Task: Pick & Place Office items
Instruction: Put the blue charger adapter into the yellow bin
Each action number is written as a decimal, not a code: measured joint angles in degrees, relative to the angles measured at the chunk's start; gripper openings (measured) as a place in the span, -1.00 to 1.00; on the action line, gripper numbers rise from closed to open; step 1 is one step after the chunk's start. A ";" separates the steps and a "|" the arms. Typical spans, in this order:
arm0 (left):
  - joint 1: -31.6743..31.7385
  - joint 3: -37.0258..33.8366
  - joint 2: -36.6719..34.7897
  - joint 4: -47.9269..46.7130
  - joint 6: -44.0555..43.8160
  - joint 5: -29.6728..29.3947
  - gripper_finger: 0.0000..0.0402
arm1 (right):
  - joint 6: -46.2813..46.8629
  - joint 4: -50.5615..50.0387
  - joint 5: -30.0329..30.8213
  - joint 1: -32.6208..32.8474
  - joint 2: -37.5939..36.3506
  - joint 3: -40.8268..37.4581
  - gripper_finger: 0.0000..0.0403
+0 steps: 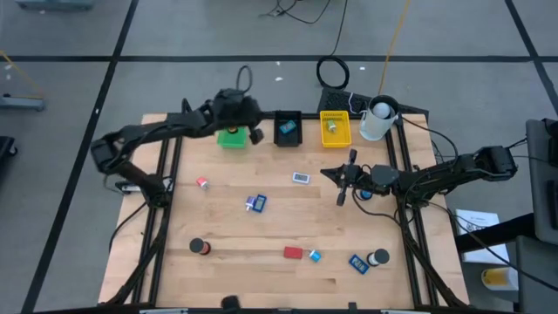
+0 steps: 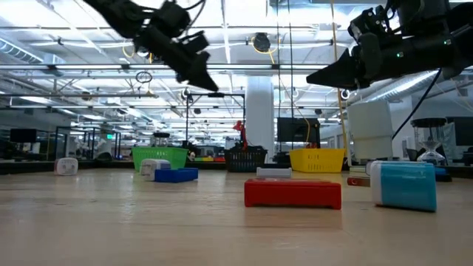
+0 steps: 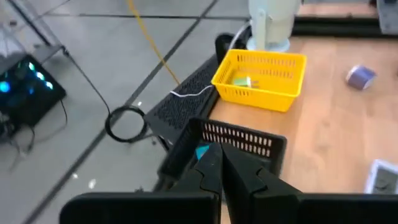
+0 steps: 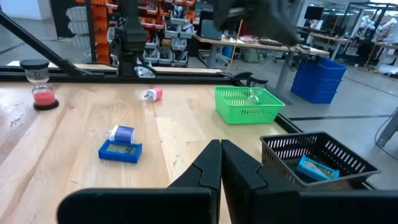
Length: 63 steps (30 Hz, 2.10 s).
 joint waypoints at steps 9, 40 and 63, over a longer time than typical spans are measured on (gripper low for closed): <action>-2.07 -19.31 -17.68 3.37 0.23 4.84 -0.97 | -0.01 0.63 -0.01 -0.04 0.00 0.00 -1.00; -10.41 -58.82 -48.37 29.57 -2.46 7.28 -0.95 | 1.91 -11.52 0.35 -0.12 0.00 6.38 -1.00; -11.13 -58.82 -48.41 30.65 -3.75 7.23 -0.82 | 30.70 -63.59 1.48 8.58 3.12 27.70 -0.37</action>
